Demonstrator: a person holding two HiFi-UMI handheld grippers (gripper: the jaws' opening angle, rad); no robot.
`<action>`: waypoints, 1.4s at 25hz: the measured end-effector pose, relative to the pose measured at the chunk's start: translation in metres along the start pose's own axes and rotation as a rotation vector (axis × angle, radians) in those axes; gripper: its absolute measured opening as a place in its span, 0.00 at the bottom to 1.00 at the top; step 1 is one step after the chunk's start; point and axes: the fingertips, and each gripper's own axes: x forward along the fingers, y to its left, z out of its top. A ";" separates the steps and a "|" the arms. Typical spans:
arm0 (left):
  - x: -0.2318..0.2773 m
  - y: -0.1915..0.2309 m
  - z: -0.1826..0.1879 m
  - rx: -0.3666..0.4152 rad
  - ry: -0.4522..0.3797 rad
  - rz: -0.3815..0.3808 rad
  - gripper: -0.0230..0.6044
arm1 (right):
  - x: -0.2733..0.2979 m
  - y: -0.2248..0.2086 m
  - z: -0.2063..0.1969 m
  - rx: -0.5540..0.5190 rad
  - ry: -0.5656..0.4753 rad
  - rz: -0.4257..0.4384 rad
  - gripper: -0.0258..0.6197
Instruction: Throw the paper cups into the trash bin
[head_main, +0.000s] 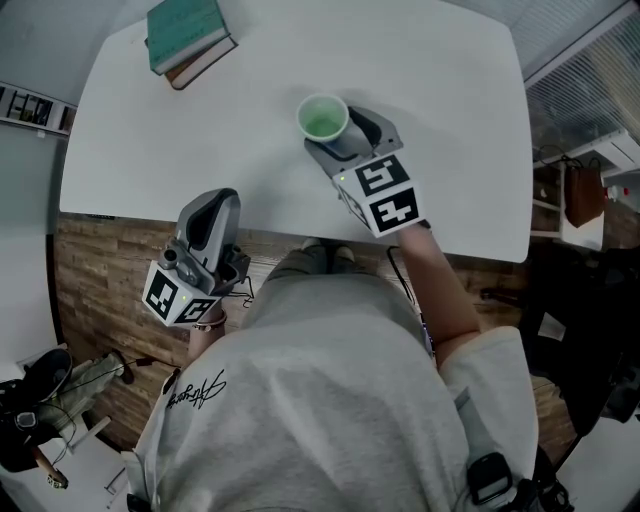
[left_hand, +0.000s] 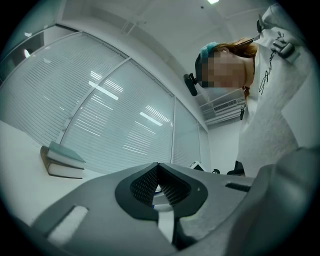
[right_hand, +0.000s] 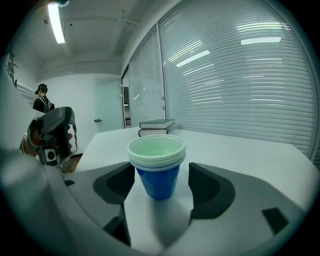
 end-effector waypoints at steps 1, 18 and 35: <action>-0.001 0.001 0.001 0.002 -0.004 0.004 0.04 | 0.002 0.000 0.000 0.004 0.002 0.005 0.51; -0.007 0.006 0.003 0.028 0.010 0.038 0.04 | 0.020 0.002 0.001 -0.002 0.013 0.035 0.52; 0.000 0.005 0.005 0.020 0.017 -0.021 0.04 | -0.003 0.005 0.011 -0.048 -0.041 -0.045 0.51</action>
